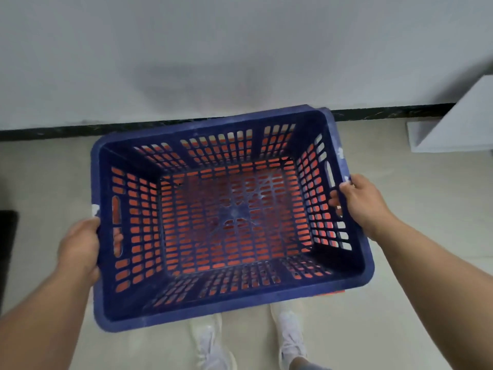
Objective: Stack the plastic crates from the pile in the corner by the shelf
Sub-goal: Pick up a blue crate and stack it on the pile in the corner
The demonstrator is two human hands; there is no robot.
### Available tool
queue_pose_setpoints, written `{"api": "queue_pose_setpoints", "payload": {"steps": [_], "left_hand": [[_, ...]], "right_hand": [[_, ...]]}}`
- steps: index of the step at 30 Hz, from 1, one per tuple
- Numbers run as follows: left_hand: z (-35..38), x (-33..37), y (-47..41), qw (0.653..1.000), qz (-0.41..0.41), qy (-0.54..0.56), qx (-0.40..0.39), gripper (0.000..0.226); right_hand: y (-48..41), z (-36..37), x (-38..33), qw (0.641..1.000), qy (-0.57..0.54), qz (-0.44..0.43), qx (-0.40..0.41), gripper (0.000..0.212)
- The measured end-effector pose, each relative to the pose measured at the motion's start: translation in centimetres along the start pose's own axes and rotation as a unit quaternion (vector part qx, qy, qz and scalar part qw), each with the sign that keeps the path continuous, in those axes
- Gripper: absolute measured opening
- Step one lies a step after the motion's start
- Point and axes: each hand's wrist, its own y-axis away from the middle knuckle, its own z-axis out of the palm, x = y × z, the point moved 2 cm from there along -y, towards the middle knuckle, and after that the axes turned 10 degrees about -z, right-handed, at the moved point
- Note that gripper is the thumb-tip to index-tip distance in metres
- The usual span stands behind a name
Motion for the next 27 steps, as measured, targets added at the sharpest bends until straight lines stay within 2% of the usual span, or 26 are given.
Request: {"api": "queue_pose_setpoints", "payload": {"steps": [2, 8, 11, 14, 18, 27], "left_hand": [[-0.1, 0.1, -2.3, 1.000, 0.004, 0.000, 0.000, 0.044], [0.4, 0.1, -6.3, 0.997, 0.032, -0.063, -0.031, 0.025], [-0.2, -1.1, -6.9, 0.995, 0.023, -0.082, -0.048, 0.028], [-0.9, -2.5, -6.8, 0.993, -0.008, -0.094, -0.065, 0.039], [-0.5, -2.8, -7.1, 0.996, -0.022, -0.071, -0.050, 0.039], [-0.6, -1.4, -5.7, 1.000, -0.004, -0.008, -0.010, 0.032]], "right_hand": [[-1.1, 1.7, 0.0, 1.000, 0.012, -0.006, 0.001, 0.024], [-2.9, 5.4, 1.6, 1.000, 0.030, -0.002, 0.000, 0.025], [-2.1, 5.9, 2.6, 1.000, 0.016, -0.006, -0.004, 0.023], [-0.9, 5.8, 3.7, 0.999, 0.011, 0.028, 0.016, 0.030], [-0.7, 6.3, 4.2, 0.998, 0.008, 0.044, 0.049, 0.037], [-0.3, 6.5, 1.8, 0.996, 0.006, 0.029, 0.087, 0.033]]}}
